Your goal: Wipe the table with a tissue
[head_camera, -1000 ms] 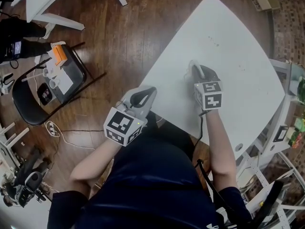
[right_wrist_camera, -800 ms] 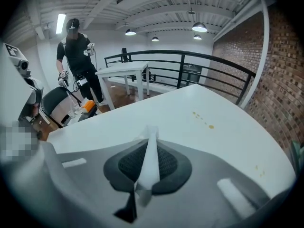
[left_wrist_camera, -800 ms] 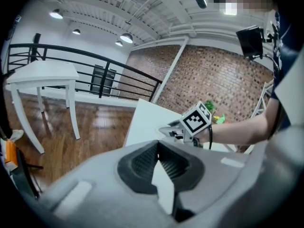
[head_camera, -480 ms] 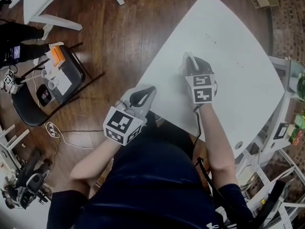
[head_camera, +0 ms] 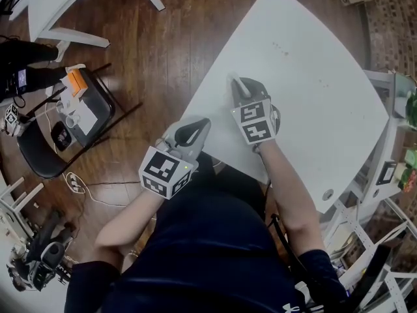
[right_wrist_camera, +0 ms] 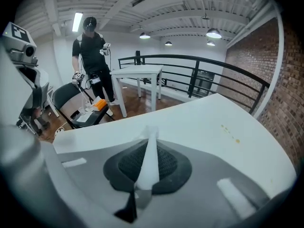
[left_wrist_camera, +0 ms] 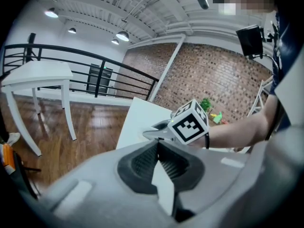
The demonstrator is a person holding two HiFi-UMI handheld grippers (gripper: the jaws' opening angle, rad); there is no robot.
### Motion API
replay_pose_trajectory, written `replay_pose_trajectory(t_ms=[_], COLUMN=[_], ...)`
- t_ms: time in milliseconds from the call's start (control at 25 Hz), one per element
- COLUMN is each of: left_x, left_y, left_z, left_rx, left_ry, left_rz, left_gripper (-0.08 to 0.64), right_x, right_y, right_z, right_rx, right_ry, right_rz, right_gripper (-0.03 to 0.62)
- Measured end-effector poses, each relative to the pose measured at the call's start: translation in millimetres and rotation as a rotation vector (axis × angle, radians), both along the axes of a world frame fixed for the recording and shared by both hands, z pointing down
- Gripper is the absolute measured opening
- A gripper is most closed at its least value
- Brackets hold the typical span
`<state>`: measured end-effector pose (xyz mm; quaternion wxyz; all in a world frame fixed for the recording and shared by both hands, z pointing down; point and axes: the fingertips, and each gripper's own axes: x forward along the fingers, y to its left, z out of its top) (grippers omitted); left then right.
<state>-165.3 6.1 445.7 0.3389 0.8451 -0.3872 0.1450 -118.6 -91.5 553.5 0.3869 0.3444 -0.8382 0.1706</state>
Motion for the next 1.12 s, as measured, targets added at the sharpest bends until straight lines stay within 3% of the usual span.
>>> replay_pose_trajectory(t_ms=[480, 680, 920, 1120], left_x=[10.2, 5.1, -0.4, 2.1], left_y=[2.3, 5.4, 4.3, 4.0], left_z=[0.0, 1.2, -1.2, -4.2], left_rx=[0.001, -0.005, 0.003, 0.010], left_ry=[0.007, 0.004, 0.002, 0.001], left_rz=[0.008, 0.003, 0.001, 0.017], left_gripper=[0.003, 0.003, 0.003, 0.002], right_x=[76.5, 70.7, 26.1, 12.1], right_y=[-8.2, -17.2, -3.1, 17.2], right_z=[9.0, 2.4, 0.4, -2.4], right_rx=[-0.021, 0.021, 0.030, 0.017], right_ry=[0.022, 0.074, 0.060, 0.070], right_rz=[0.145, 0.182, 0.078, -0.009], right_gripper=[0.012, 0.012, 0.012, 0.012])
